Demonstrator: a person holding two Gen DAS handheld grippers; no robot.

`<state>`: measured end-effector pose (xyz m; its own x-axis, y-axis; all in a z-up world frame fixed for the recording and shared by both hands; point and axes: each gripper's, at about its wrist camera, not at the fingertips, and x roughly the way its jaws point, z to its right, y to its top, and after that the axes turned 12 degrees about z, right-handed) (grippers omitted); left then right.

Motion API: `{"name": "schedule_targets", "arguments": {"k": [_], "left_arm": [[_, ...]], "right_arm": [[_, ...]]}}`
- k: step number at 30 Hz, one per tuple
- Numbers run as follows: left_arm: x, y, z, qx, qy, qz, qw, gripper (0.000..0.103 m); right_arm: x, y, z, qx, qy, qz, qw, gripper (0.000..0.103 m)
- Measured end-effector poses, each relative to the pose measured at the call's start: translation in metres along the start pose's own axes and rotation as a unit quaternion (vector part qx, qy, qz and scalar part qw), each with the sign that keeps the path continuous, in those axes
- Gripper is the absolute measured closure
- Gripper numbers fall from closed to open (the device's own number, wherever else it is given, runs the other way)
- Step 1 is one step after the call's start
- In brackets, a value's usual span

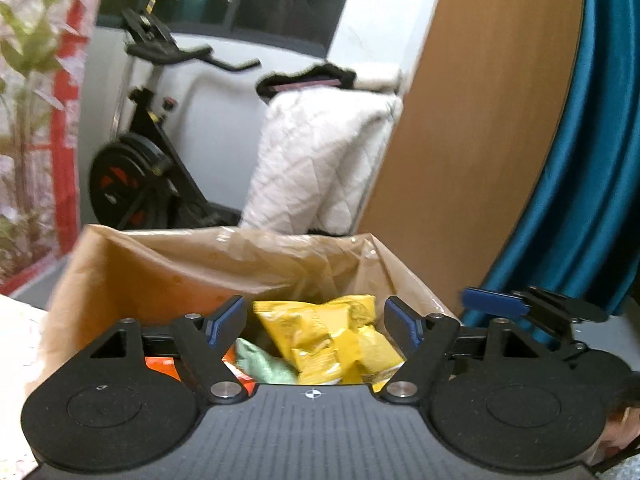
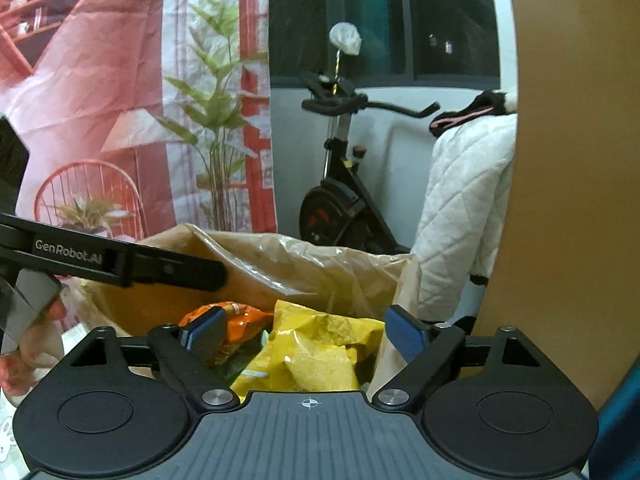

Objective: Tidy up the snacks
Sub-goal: 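Open both grippers to drop the yellow bag into the lined box, then return to the snack pile and grasp the wrapped brown cake with both grippers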

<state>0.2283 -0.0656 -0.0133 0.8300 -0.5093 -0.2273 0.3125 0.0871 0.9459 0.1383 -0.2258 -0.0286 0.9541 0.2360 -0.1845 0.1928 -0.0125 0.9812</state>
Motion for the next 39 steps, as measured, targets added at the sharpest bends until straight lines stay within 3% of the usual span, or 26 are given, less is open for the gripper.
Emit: {"name": "schedule_targets", "arguments": {"k": [8, 14, 21, 31, 39], "left_arm": [[-0.056, -0.017, 0.000, 0.033, 0.031, 0.034, 0.9984, 0.025], [-0.082, -0.043, -0.012, -0.013, 0.037, 0.019, 0.9990, 0.025], [-0.090, -0.080, -0.023, -0.015, 0.057, -0.021, 0.9981, 0.025], [-0.073, -0.131, -0.019, -0.007, 0.015, -0.122, 0.9923, 0.027], [-0.070, -0.143, -0.013, -0.011, 0.002, -0.145, 0.9894, 0.028]], "right_arm": [[-0.054, -0.031, -0.010, 0.024, -0.019, 0.031, 0.999, 0.013], [-0.080, -0.072, -0.015, 0.062, -0.030, 0.020, 0.997, 0.014], [-0.086, -0.119, -0.023, 0.076, -0.039, -0.032, 0.996, 0.022], [-0.070, -0.161, -0.041, 0.051, 0.011, -0.150, 0.987, 0.031], [-0.059, -0.158, -0.069, -0.076, 0.070, -0.201, 0.974, 0.036]]}}
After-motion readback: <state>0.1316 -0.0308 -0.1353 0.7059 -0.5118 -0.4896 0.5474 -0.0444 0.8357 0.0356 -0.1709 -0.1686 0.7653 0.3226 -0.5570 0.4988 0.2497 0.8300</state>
